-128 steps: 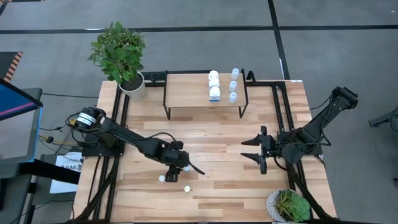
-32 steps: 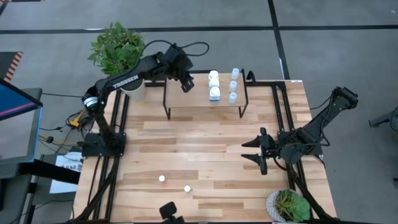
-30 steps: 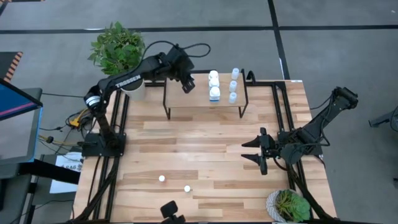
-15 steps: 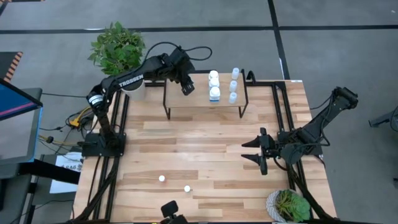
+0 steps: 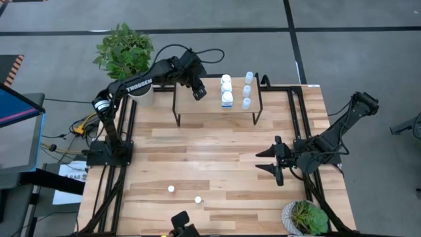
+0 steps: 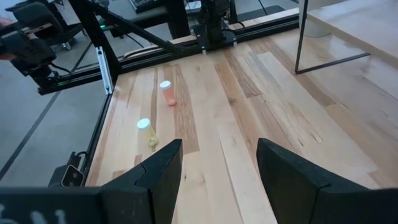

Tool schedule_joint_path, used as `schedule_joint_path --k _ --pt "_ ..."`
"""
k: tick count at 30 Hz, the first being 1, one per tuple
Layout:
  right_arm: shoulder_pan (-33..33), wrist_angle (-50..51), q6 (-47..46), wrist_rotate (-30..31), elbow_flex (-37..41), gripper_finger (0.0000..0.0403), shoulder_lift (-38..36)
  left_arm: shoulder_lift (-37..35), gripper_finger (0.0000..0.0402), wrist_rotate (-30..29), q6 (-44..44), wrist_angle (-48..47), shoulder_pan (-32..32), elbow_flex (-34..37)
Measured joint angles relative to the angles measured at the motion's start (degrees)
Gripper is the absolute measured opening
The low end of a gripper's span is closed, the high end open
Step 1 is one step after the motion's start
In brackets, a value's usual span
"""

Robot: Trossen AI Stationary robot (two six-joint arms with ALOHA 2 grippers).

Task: Pick and place medicine bottles onto shelf by color
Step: Put the blue bottle on the shelf, then align the orange bottle with the blue bottle on the shelf

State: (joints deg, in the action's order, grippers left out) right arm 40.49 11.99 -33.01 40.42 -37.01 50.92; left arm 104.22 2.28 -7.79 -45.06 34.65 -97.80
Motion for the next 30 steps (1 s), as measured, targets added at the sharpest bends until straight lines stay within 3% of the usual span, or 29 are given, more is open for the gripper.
schedule_joint_path --k 11,16,22,26,30 --pt "0.00 -0.02 -0.04 0.00 0.00 0.0228 0.00 0.00 0.0193 0.75 -0.09 3.28 -0.23 -1.36" --pt "0.00 -0.02 -0.04 0.01 0.00 0.0228 0.00 -0.04 0.0190 4.51 0.08 -7.56 -3.38 -8.65" --pt "0.00 0.00 -0.02 0.01 0.00 0.0228 0.00 -0.21 0.0174 6.46 0.31 -24.69 -11.80 -16.49" --pt "0.00 -0.07 -0.02 0.01 0.00 0.0228 0.01 -0.17 0.0164 6.46 0.51 -35.16 -18.36 -16.69" --pt "-0.02 -0.33 -0.04 0.03 -0.02 0.0228 0.00 -0.35 0.0158 6.15 3.09 -39.27 -24.84 -11.40"
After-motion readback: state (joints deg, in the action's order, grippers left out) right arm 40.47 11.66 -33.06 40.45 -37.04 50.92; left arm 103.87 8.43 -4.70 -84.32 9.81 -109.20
